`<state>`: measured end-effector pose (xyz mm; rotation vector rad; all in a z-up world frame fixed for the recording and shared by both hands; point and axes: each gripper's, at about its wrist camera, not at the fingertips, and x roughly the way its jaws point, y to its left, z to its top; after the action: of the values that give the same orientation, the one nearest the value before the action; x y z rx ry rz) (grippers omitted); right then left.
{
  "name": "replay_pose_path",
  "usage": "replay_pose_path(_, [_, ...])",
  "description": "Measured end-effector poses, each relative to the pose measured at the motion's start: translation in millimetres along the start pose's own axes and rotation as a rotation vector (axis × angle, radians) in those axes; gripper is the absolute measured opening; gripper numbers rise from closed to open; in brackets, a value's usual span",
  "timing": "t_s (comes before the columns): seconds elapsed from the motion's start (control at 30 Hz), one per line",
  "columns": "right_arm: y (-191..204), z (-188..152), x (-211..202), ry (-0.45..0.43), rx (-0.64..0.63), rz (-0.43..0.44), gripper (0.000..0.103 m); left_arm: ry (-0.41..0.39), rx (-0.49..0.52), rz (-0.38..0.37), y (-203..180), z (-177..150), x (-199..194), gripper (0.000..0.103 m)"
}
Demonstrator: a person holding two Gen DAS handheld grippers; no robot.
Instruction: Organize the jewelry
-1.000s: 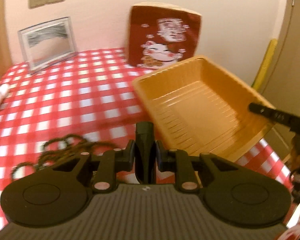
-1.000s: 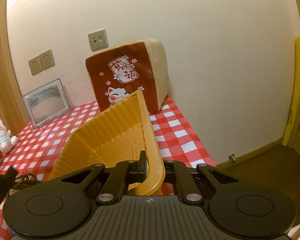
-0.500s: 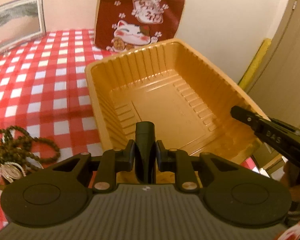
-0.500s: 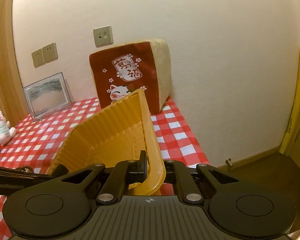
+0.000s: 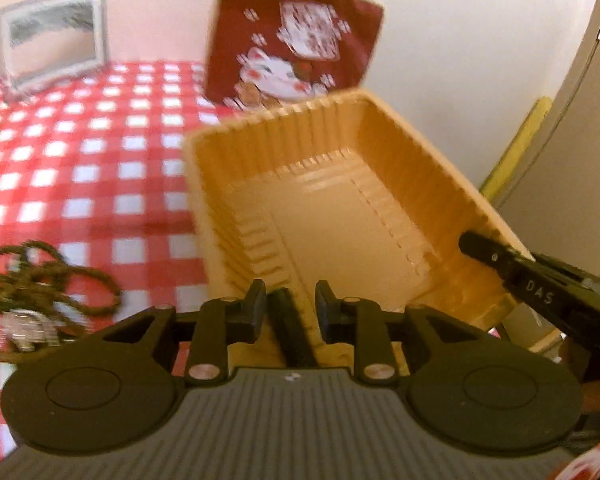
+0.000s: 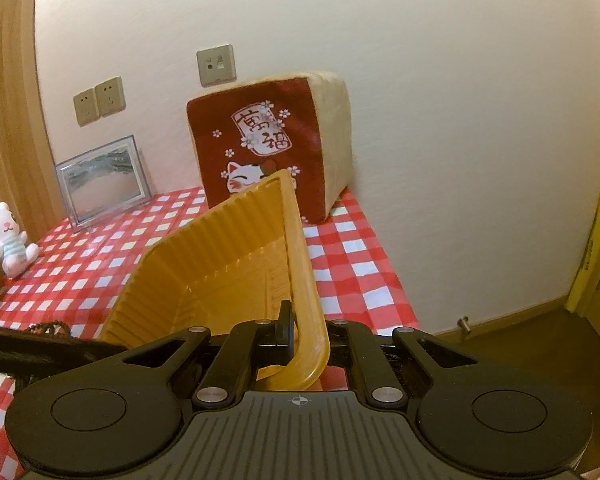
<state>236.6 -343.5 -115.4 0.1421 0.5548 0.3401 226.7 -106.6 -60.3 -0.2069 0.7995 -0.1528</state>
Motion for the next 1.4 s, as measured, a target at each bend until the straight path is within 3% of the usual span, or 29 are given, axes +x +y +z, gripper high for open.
replay_pose_path(0.1, [-3,0,1,0.016,0.004,0.001,0.006,-0.034,-0.019,0.060,21,-7,-27,0.026])
replay_pose_path(0.27, [-2,-1,-1,0.022,0.013,-0.005,0.006,-0.042,-0.020,0.239,80,-32,-67,0.026])
replay_pose_path(0.47, [2,-1,-2,0.010,0.037,-0.031,0.006,0.010,0.013,0.386,153,-54,-82,0.026])
replay_pose_path(0.77, [10,-2,-2,-0.005,0.031,-0.069,0.007,0.056,0.139,0.375,202,-54,-54,0.026])
replay_pose_path(1.0, [13,-2,-1,-0.002,0.038,-0.088,0.007,0.132,0.225,0.317,207,-55,-36,0.026])
replay_pose_path(1.13, [14,-2,-1,-0.001,0.035,-0.089,0.007,0.145,0.224,0.300,210,-56,-34,0.025])
replay_pose_path(1.33, [14,-2,0,0.000,0.035,-0.089,0.007,0.168,0.181,0.243,213,-52,-32,0.007])
replay_pose_path(1.4, [14,-2,0,0.001,0.033,-0.088,0.007,0.173,0.190,0.251,210,-51,-31,0.006])
